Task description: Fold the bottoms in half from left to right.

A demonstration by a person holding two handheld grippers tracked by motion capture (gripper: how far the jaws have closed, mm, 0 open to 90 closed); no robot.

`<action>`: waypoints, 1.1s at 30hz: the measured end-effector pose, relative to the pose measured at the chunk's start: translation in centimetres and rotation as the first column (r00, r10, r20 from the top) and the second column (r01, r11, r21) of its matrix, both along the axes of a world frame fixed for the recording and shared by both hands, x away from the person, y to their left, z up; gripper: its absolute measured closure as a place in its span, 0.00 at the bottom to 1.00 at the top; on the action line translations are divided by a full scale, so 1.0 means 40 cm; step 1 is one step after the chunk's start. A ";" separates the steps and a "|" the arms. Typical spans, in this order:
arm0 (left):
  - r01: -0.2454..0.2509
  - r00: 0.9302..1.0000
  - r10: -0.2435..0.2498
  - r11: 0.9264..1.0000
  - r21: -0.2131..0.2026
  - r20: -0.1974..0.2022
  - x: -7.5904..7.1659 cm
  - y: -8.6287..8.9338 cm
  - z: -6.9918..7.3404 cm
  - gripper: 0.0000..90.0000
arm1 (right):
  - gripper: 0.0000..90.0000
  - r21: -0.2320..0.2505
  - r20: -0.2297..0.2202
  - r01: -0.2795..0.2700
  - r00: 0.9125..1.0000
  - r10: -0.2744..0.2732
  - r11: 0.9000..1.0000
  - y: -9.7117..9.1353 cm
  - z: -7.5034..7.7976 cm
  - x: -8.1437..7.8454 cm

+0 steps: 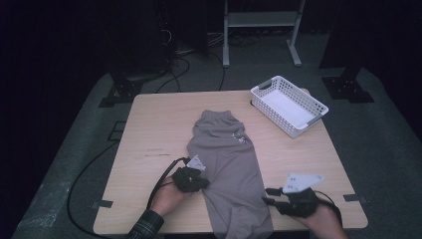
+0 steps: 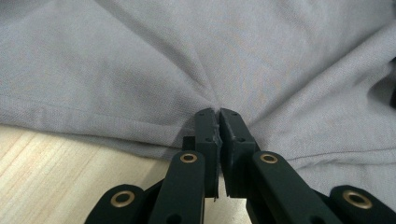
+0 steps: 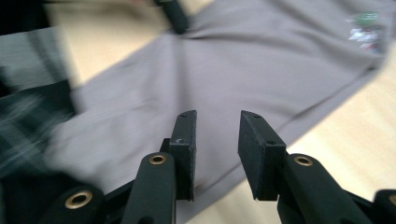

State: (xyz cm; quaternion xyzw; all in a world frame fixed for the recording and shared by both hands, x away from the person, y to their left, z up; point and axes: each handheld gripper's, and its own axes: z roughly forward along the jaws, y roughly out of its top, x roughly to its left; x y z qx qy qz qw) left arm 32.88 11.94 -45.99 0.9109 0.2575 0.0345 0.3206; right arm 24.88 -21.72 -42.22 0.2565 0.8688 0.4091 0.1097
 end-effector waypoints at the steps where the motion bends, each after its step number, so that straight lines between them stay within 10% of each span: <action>1: 0.000 1.000 0.000 1.000 0.000 0.000 -0.001 0.000 0.000 0.96 | 0.73 -0.011 -0.008 0.008 1.000 -0.008 1.000 0.005 -0.008 0.026; 14: 0.003 1.000 -0.003 1.000 -0.002 0.004 -0.001 0.002 -0.001 0.96 | 0.70 -0.084 -0.095 0.117 0.988 -0.125 0.990 0.062 -0.120 0.227; 19: 0.007 1.000 -0.007 1.000 0.000 0.007 -0.002 0.002 -0.001 0.95 | 0.97 -0.095 -0.079 0.127 0.988 -0.135 0.987 0.068 -0.122 0.228; 33: 0.010 1.000 -0.010 1.000 0.014 0.016 -0.007 -0.008 0.001 0.95 | 0.99 -0.157 -0.070 0.155 0.983 -0.168 0.975 0.034 -0.114 0.188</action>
